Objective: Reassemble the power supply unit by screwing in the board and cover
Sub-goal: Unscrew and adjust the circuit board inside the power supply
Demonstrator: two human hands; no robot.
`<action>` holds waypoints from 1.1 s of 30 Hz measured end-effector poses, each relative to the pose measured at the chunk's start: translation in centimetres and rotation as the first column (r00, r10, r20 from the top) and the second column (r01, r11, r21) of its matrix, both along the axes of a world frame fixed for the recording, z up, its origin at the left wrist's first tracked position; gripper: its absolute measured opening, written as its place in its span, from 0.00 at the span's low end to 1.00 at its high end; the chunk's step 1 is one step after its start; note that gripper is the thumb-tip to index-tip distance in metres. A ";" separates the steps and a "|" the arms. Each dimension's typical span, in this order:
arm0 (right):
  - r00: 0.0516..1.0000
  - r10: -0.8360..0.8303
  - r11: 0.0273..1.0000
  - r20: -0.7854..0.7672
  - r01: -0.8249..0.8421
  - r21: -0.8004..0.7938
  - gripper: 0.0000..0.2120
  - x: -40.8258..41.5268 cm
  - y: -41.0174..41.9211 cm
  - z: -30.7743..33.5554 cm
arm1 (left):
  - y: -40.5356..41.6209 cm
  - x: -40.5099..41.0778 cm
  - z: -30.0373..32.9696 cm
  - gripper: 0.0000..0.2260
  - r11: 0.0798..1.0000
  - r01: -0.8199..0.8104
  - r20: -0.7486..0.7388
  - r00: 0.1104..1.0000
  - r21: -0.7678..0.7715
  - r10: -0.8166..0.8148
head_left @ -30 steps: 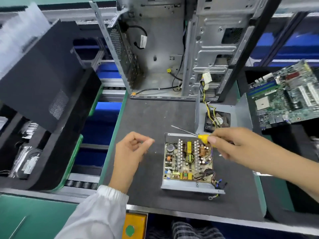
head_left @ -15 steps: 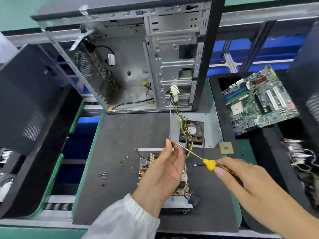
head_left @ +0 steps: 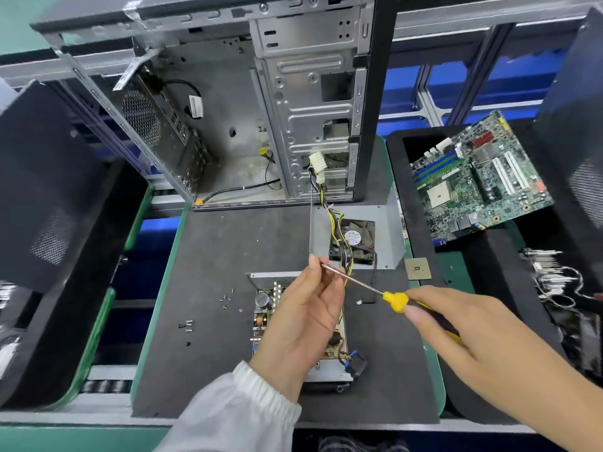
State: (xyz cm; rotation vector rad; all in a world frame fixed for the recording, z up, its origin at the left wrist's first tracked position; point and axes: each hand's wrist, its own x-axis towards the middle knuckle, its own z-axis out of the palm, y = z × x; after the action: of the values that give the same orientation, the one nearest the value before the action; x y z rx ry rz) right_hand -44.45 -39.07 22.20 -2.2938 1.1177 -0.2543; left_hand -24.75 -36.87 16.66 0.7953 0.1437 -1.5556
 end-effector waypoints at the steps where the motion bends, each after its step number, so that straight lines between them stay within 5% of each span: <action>1: 1.000 0.000 1.000 -0.002 0.000 -0.001 0.16 -0.1 0.0 0.0 | 0.0 0.0 -0.1 0.08 1.000 0.001 0.030 1.000 -0.008 -0.001; 11: 0.998 0.023 0.999 -0.061 -0.025 -0.023 0.14 -0.4 -0.1 1.5 | 0.4 1.3 -0.5 0.08 0.979 0.132 0.567 0.823 -0.156 -0.021; 22: 0.998 0.021 0.999 -0.060 -0.023 -0.029 0.16 -0.4 -0.1 1.8 | 0.9 1.5 -0.4 0.07 0.967 0.126 0.626 0.779 -0.222 0.042; 26: 0.998 0.032 0.999 -0.056 -0.034 -0.036 0.15 -0.6 0.0 1.7 | 1.1 2.0 -0.3 0.05 0.955 0.168 0.747 0.660 -0.244 0.075; 29: 0.998 0.003 0.993 0.070 -0.011 0.116 0.11 -0.6 -0.1 1.8 | 1.2 2.5 -0.2 0.05 0.936 0.221 0.801 0.591 -0.273 0.094; 33: 0.981 -0.086 0.922 0.174 0.012 0.387 0.13 -0.5 -0.5 1.3 | 1.1 2.2 -0.3 0.05 0.941 0.208 0.788 0.609 -0.267 0.089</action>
State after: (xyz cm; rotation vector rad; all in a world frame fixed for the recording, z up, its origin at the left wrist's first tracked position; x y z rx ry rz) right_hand -44.91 -39.54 23.53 -1.8558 1.0261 -0.2410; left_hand -22.53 -35.76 16.35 1.1512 -0.8101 -1.0992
